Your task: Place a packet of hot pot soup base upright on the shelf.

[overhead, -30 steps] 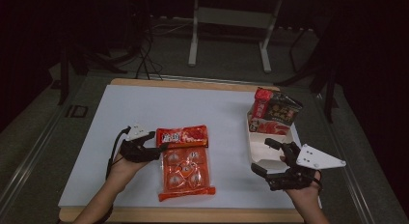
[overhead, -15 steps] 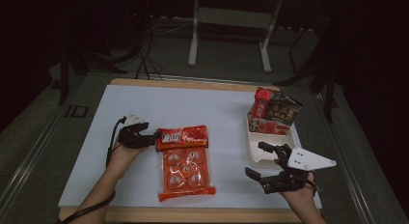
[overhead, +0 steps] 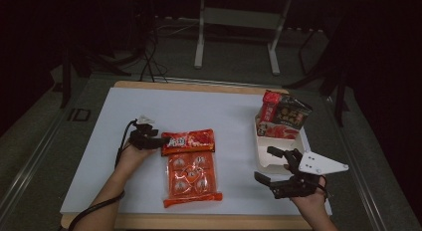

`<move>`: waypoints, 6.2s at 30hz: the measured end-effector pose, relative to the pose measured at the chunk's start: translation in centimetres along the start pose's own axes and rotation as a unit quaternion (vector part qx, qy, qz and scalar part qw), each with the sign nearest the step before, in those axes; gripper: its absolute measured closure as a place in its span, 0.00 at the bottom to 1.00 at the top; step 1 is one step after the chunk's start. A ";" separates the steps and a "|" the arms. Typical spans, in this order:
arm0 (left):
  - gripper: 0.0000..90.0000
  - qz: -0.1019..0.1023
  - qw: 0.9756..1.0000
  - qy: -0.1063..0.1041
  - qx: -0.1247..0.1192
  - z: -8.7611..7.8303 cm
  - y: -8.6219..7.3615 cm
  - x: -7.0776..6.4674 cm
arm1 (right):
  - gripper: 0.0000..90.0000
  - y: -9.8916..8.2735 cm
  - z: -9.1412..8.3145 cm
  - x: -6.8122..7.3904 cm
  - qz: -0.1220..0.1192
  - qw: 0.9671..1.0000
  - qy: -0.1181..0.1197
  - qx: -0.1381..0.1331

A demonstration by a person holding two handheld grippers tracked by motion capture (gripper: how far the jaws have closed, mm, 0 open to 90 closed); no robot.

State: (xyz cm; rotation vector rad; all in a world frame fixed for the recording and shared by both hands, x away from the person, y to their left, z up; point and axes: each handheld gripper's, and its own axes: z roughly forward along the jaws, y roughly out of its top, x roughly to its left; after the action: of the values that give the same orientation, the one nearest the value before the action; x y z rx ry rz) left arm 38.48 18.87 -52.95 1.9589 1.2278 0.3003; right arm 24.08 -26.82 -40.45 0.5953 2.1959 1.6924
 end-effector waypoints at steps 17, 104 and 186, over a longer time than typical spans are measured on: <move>0.76 0.023 0.998 -0.038 0.041 1.5 -0.1 -1.8 | 0.15 -0.1 0.0 -0.1 0.002 1.000 0.004 0.005; 1.00 0.248 0.925 -0.166 -0.235 -13.3 2.0 -12.7 | 0.84 -0.4 8.6 -0.9 0.013 0.994 0.097 0.051; 0.03 0.151 0.949 -0.190 -0.199 -10.2 -3.7 -9.2 | 1.00 11.7 -7.9 -9.9 -0.013 0.997 -0.077 -0.030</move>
State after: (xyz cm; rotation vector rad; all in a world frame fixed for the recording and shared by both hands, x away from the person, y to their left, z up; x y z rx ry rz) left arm 25.64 17.00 -47.02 1.7388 0.5652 0.2810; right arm 30.48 -35.79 -27.22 0.6562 2.0303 1.6369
